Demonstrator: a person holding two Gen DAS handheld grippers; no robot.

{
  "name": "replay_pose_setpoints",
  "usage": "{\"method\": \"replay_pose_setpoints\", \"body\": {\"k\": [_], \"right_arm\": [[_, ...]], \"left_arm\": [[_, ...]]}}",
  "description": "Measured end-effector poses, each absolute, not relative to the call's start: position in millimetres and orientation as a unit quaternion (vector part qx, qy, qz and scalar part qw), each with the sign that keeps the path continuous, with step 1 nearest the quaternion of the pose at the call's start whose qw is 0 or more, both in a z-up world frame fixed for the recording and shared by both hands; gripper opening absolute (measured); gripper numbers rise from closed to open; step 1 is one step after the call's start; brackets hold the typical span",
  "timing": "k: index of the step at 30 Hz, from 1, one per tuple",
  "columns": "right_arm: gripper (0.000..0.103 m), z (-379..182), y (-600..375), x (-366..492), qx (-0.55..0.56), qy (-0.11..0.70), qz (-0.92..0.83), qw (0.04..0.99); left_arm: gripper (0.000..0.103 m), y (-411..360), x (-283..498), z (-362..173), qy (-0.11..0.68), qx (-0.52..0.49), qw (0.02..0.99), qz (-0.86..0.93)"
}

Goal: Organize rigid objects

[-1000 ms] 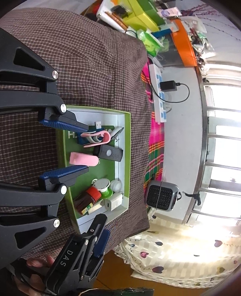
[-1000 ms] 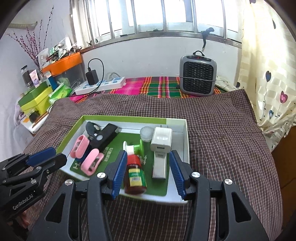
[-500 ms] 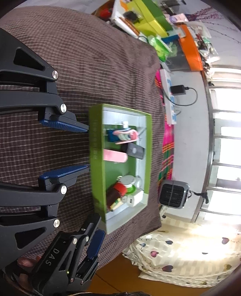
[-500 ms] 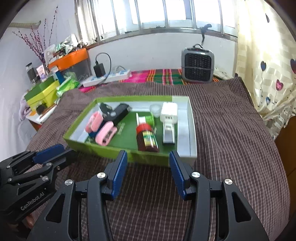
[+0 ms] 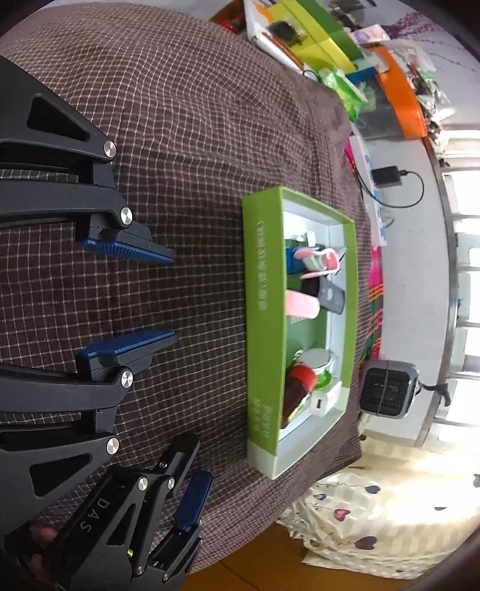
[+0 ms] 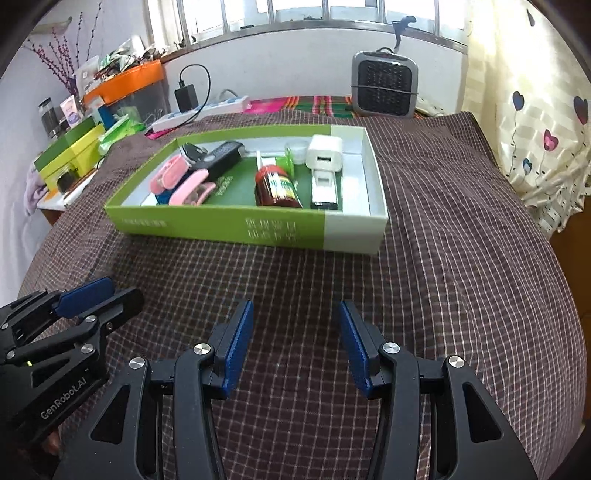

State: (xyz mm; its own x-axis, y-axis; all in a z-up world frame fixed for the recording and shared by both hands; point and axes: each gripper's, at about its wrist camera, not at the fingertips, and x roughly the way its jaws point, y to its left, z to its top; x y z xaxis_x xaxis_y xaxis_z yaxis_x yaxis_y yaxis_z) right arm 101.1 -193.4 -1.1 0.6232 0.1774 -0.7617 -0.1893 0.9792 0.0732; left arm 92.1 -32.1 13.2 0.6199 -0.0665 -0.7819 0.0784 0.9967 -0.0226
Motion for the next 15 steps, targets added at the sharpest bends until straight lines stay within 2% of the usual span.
{"method": "replay_pose_setpoints", "body": {"k": [8, 15], "right_arm": [[0.05, -5.2, -193.5, 93.7, -0.025, 0.424, 0.085, 0.901], [0.063, -6.4, -197.2, 94.4, -0.024, 0.428, 0.066, 0.901]], "left_arm": [[0.036, -35.9, 92.3, 9.5, 0.427, 0.015, 0.903, -0.031], [0.04, -40.6, 92.2, 8.8, 0.427, 0.024, 0.903, -0.029]]}}
